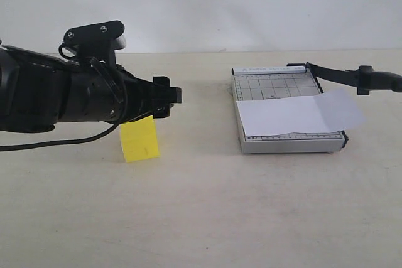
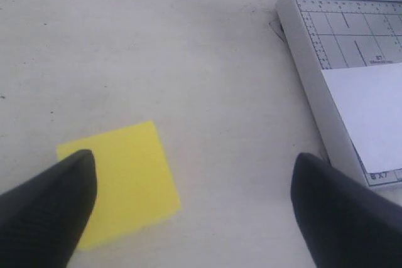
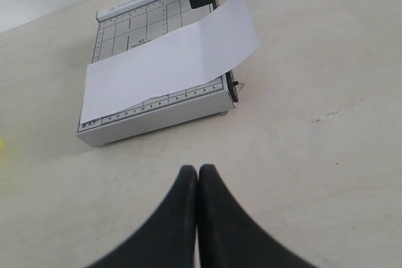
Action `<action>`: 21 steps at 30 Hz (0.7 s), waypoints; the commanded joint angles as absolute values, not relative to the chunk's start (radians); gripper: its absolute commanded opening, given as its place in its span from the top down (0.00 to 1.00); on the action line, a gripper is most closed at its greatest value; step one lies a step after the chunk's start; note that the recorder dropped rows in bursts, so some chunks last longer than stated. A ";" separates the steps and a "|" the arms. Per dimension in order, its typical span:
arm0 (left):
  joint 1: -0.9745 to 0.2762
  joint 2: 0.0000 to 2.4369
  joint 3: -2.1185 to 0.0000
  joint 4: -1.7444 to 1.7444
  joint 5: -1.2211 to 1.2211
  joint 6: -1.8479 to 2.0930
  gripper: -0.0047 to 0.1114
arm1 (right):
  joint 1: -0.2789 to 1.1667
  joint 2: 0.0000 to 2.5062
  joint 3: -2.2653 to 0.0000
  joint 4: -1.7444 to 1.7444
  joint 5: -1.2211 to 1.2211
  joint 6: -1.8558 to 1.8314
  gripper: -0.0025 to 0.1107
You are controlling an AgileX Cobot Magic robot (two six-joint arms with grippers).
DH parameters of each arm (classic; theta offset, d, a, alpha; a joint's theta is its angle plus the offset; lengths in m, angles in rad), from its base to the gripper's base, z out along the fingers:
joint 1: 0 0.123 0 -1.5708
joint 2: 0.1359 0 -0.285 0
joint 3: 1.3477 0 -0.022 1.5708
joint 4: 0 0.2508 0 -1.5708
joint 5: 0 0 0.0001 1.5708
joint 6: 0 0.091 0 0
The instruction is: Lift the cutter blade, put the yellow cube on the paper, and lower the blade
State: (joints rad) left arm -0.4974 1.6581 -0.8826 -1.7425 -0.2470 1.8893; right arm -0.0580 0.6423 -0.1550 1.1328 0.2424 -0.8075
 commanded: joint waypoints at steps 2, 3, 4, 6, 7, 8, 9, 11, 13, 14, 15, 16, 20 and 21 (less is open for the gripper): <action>-0.502 1.647 -0.879 -1.744 -0.237 1.877 0.26 | -0.007 0.640 -0.152 1.131 0.251 -0.822 0.98; -0.502 1.647 -0.879 -1.744 -0.237 1.877 0.25 | 0.004 0.640 -0.152 1.131 0.251 -0.821 0.98; -0.502 1.647 -0.879 -1.744 -0.237 1.877 0.24 | 0.018 0.640 -0.152 1.131 0.251 -0.821 0.98; -0.502 1.647 -0.879 -1.744 -0.243 1.877 0.23 | 0.031 0.640 -0.152 1.131 0.247 -0.821 0.98; -0.502 1.647 -0.879 -1.744 -0.246 1.877 0.23 | 0.035 0.640 -0.152 1.131 0.244 -0.821 0.98; -0.502 1.647 -0.879 -1.744 -0.250 1.877 0.23 | 0.035 0.640 -0.152 1.131 0.241 -0.821 0.98; -0.502 1.647 -0.879 -1.744 -0.261 1.877 0.23 | 0.035 0.640 -0.152 1.131 0.231 -0.821 0.98; -0.502 1.647 -0.879 -1.744 -0.278 1.877 0.23 | 0.035 0.640 -0.152 1.131 0.214 -0.821 0.98; -0.502 1.647 -0.879 -1.744 -0.293 1.877 0.23 | 0.035 0.640 -0.152 1.131 0.201 -0.821 0.98; -0.502 1.647 -0.879 -1.744 -0.295 1.877 0.23 | 0.035 0.640 -0.152 1.131 0.197 -0.821 0.98; -0.502 1.647 -0.879 -1.744 -0.295 1.877 0.23 | 0.035 0.640 -0.152 1.131 0.192 -0.821 0.98; -0.502 1.647 -0.879 -1.744 -0.295 1.877 0.23 | 0.035 0.640 -0.152 1.131 0.190 -0.821 0.98; -0.502 1.647 -0.879 -1.744 -0.295 1.908 0.23 | 0.035 0.640 -0.152 1.131 0.190 -0.817 0.98; -0.502 1.647 -0.879 -1.744 -0.295 1.920 0.23 | 0.035 0.640 -0.152 1.131 0.190 -0.817 0.98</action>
State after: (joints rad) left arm -0.4974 1.6581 -0.8826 -1.7425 -0.2907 1.8931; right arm 0.0302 0.6423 -0.1550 1.1328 0.1981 -0.8093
